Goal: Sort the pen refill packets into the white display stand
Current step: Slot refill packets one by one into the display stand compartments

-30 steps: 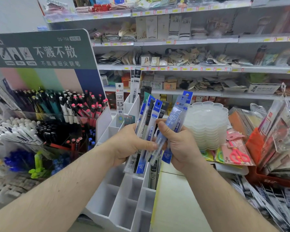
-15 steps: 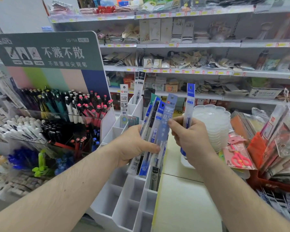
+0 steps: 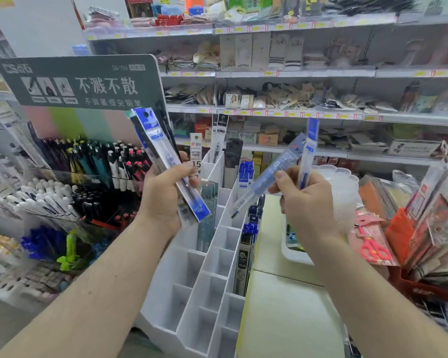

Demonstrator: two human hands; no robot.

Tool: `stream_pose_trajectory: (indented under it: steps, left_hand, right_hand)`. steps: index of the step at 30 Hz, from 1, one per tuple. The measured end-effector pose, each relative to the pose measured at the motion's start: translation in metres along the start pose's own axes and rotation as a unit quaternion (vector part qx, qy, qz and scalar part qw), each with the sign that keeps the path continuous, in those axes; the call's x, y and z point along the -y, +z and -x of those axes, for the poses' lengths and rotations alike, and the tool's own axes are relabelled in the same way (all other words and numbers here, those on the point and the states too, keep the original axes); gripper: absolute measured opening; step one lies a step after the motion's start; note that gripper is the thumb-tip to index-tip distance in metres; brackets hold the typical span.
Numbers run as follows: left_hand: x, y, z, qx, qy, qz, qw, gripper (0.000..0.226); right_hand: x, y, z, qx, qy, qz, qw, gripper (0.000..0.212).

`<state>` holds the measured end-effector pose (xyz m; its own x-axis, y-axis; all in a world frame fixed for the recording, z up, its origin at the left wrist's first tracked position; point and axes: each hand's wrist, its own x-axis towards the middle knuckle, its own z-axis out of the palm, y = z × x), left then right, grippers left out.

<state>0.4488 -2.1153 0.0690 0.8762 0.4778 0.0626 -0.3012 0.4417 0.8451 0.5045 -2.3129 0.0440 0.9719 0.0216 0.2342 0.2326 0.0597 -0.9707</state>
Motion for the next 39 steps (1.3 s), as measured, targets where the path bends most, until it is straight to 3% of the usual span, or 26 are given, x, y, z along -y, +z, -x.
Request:
stream_pose_trajectory:
  steps: [7,12,17,20,22,25,28,31,35,39]
  left_hand:
    - [-0.001,-0.004,0.001,0.016,0.01,-0.011,1.0,0.019]
    - [-0.002,-0.004,0.001,0.026,0.03,-0.005,0.999,0.018]
    - [-0.001,-0.006,0.001,0.037,0.022,-0.03,0.999,0.023]
    - [0.001,-0.007,0.002,0.075,-0.013,-0.055,0.996,0.025]
    - [0.003,-0.006,0.003,0.111,-0.035,-0.084,0.99,0.028]
    - [0.005,-0.003,0.006,0.167,-0.057,-0.117,0.977,0.03]
    - [0.006,-0.003,0.006,0.2,-0.072,-0.135,0.968,0.034]
    - [0.007,-0.004,0.006,0.206,-0.093,-0.126,0.966,0.039]
    - [0.007,-0.005,0.003,0.187,-0.115,-0.08,0.972,0.043]
    - [0.007,-0.004,0.003,0.16,-0.123,-0.056,0.978,0.052]
  right_hand:
    - [-0.023,0.043,0.015,0.134,-0.009,0.081,0.988,0.02]
    - [-0.047,0.064,0.018,0.211,0.027,0.191,0.958,0.021]
    - [-0.053,0.067,0.019,0.25,0.056,0.235,0.938,0.017]
    - [-0.046,0.059,0.017,0.226,0.102,0.148,0.957,0.029]
    - [-0.041,0.05,0.014,0.209,0.202,-0.007,0.957,0.034]
    - [-0.036,0.034,0.011,0.226,0.319,-0.228,0.892,0.039]
    - [-0.038,0.022,0.015,0.266,0.323,-0.268,0.868,0.058]
    - [-0.034,0.015,0.018,0.218,0.31,-0.292,0.878,0.057]
    - [-0.033,0.01,0.012,0.074,0.248,-0.22,0.941,0.025]
    - [-0.035,0.005,-0.004,0.009,0.206,-0.18,0.962,0.01]
